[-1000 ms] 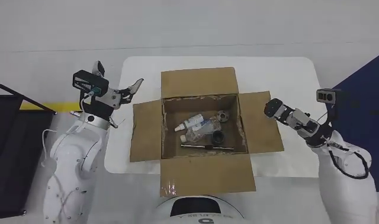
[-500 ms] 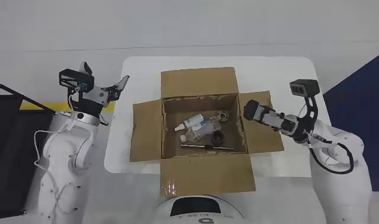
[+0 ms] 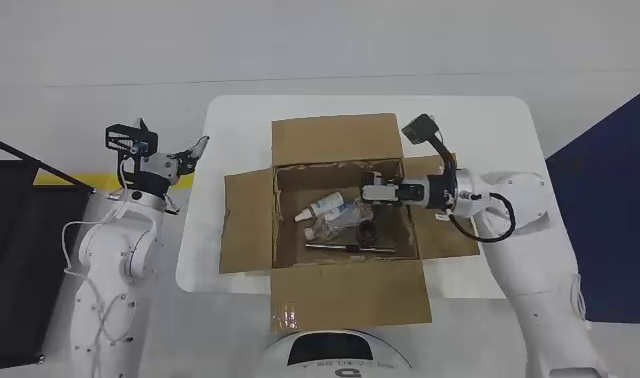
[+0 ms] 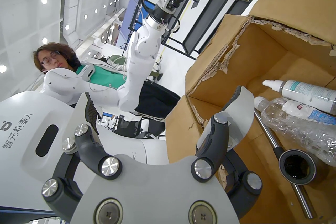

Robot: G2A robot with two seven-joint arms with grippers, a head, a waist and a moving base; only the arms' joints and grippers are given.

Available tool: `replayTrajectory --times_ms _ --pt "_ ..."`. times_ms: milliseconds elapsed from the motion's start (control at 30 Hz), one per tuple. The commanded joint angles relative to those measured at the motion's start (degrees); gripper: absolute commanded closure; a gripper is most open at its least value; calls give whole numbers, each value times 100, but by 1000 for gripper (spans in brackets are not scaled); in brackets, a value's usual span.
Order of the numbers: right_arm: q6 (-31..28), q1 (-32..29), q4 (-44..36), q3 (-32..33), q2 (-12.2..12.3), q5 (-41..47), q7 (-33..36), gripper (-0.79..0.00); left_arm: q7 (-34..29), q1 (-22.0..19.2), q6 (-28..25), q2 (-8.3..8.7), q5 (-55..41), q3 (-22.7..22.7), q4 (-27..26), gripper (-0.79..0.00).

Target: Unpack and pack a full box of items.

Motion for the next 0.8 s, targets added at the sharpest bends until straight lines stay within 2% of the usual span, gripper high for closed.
replayTrajectory --times_ms 0,67,100,267,333,467,567,767 --pt "1 0 0 -2 0 1 2 -785 0 0 0 0 0 0 0 -785" --pt "55 -11 33 -28 0 -26 -12 -785 0 0 0 0 0 0 0 -785" --pt "297 38 141 -157 2 -271 -53 -785 0 0 0 0 0 0 0 -785" --pt "883 147 -216 -622 77 -1920 129 -785 0 0 0 0 0 0 0 -785" --pt "1291 80 -475 -713 129 -2789 194 -785 0 0 0 0 0 0 0 -785" --pt "1964 -12 -856 -1004 194 -3887 503 -785 0 0 0 0 0 0 0 -785" --pt "2199 67 -827 -1127 230 -4184 917 -785 0 0 0 0 0 0 0 -785" --pt "2467 337 -575 -1409 265 -4861 1205 -785 0 0 0 0 0 0 0 -785"
